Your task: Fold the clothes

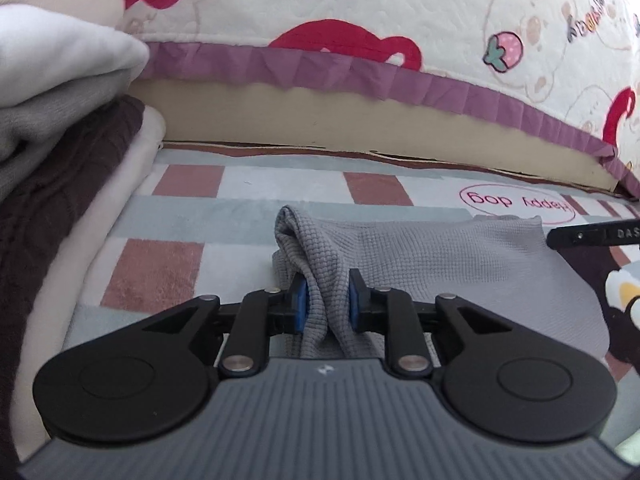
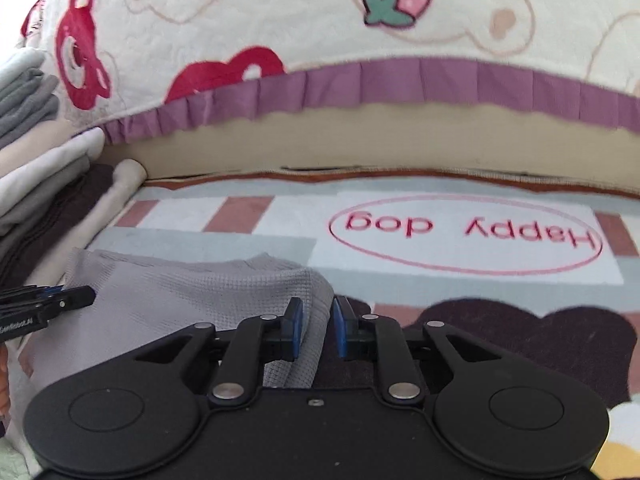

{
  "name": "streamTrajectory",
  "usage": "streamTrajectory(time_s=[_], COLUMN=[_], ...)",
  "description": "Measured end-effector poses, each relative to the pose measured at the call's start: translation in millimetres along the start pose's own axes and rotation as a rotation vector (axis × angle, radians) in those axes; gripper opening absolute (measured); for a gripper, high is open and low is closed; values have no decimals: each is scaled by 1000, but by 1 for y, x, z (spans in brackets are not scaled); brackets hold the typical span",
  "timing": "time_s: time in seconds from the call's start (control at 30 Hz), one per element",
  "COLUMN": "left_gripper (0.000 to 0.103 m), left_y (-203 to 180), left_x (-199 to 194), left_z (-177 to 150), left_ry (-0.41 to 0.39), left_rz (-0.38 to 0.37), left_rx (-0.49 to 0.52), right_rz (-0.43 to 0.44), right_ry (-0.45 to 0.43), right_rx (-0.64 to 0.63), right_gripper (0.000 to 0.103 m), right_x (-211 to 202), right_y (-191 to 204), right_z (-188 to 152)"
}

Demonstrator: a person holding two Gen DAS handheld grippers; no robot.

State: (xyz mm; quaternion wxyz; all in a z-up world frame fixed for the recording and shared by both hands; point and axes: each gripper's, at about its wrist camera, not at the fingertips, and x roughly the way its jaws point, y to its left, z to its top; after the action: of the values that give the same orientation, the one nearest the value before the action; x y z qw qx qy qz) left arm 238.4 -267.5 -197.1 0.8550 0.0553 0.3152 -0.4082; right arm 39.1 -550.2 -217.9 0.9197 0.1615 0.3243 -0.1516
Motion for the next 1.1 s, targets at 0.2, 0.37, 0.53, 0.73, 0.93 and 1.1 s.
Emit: streamTrajectory(time_s=[0.2,0.37,0.53,0.73,0.93,1.1], left_gripper=[19,18,20,20,20,20], left_y=[0,0,2,-24,-35,-40], left_x=[3,8,-5,-29,-34,-39], left_z=[0,3,15,36,29,31], left_ry=[-1,4,13,-23,-157,-129], left_rz=[1,-12,-34,-36,30,-68], left_rx=[22,53,56,196,234,259], right_rz=[20,-24,-64,-123,-110,-142], right_ry=[-11,35,87,114,109,99], right_rx=[-164,-460,-382,-269,-278,-247], right_gripper=[51,50,42,42,39,39], right_x=[-11,6,37,48,47,42], right_y=[22,62,50,28,26,19], right_z=[4,-2,9,25,25,24])
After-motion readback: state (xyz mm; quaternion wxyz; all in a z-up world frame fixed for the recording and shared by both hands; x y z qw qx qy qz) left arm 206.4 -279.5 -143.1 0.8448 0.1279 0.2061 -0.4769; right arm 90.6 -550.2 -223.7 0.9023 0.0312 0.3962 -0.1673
